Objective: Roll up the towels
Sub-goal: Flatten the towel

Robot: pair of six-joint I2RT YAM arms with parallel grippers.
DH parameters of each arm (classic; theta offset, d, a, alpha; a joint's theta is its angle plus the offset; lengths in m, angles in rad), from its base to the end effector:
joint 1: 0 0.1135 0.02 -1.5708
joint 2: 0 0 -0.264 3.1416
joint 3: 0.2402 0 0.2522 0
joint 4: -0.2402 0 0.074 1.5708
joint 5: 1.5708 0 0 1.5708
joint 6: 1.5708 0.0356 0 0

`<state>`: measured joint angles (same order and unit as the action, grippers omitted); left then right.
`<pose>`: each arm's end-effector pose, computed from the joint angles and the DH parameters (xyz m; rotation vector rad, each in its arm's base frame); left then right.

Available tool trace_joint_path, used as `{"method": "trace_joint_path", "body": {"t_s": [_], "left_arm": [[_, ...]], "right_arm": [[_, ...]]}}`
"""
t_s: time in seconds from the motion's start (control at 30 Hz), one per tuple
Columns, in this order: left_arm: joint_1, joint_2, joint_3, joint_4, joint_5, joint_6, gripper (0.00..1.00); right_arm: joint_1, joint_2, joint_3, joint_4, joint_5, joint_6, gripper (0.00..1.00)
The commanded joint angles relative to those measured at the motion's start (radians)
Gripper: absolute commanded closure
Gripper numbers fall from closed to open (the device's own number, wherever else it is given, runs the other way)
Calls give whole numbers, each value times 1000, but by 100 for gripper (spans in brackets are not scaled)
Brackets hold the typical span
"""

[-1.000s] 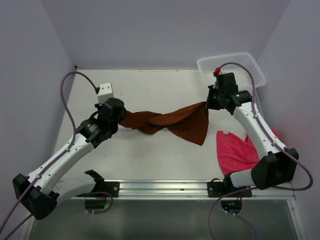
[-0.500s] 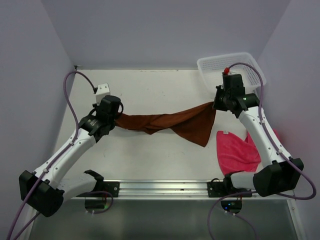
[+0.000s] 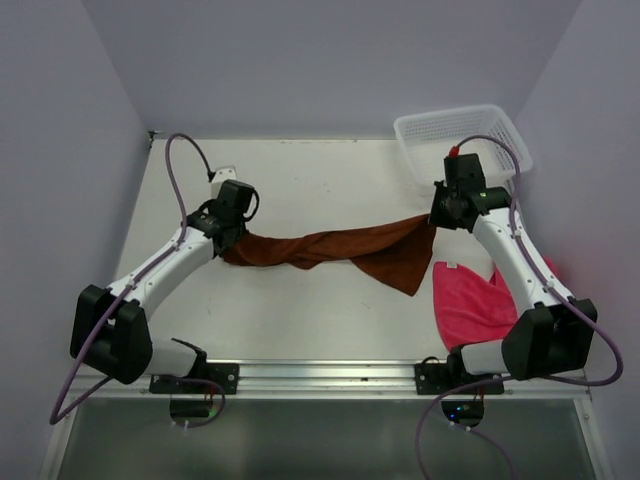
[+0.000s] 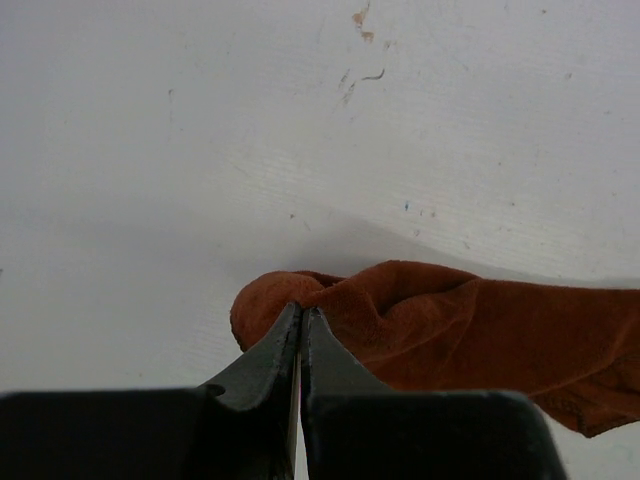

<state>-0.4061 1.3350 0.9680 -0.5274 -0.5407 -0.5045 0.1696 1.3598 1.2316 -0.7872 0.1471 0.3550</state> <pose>0.2589 -0.0914 0.2568 -0.3373 2.2881 0.2169 0.2787 0.0424 0.3132 0.2905 2.4556 0.0420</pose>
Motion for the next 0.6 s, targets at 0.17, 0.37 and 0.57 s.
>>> {"method": "trace_joint_path", "body": {"t_s": [0.17,0.37,0.57], "left_arm": [[58,202,138,127,62,21,97],[98,314,213,162,117,21,98],[130,421,296,187,154,37,88]], "right_arm": [[-27,56,9,36,-3,-7,100],[-44,93,19,39,-1,-7,100],[-59,128,32,37,-12,-7,100]]}}
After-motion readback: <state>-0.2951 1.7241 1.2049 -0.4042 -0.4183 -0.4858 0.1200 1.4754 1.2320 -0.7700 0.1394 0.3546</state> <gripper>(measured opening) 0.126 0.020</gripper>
